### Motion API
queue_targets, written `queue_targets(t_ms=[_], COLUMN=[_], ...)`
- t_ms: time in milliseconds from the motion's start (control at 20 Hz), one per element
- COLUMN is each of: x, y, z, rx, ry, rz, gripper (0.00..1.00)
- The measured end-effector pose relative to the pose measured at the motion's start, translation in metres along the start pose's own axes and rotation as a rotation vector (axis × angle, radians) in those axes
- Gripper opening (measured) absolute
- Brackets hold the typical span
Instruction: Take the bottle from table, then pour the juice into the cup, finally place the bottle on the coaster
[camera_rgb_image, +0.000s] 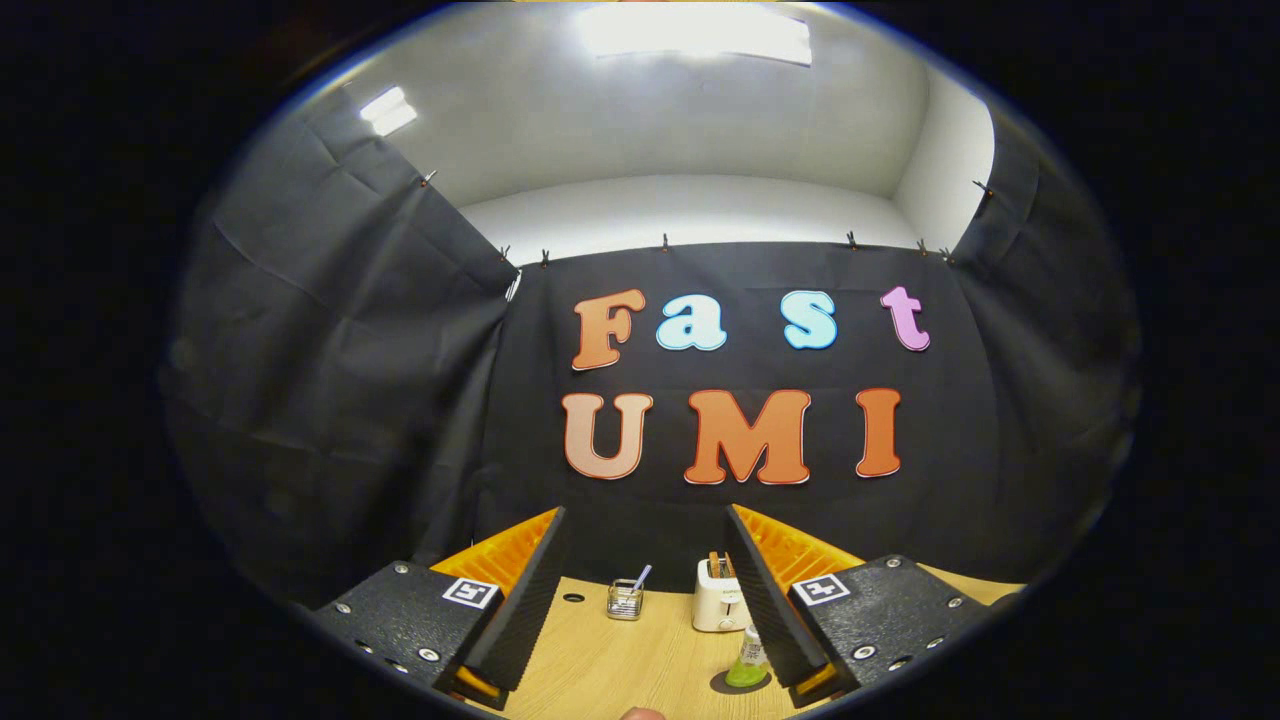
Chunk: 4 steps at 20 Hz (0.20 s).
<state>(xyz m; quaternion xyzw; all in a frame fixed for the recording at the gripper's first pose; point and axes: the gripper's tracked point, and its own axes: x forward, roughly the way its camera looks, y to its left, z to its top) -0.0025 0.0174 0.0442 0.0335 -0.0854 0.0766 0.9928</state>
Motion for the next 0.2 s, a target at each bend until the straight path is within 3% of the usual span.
queue_targets(t_ms=[200], x=[0.0033], y=[0.0071], z=[-0.0055], rx=[-0.028], ry=[0.014], rz=[0.028], gripper=[0.91])
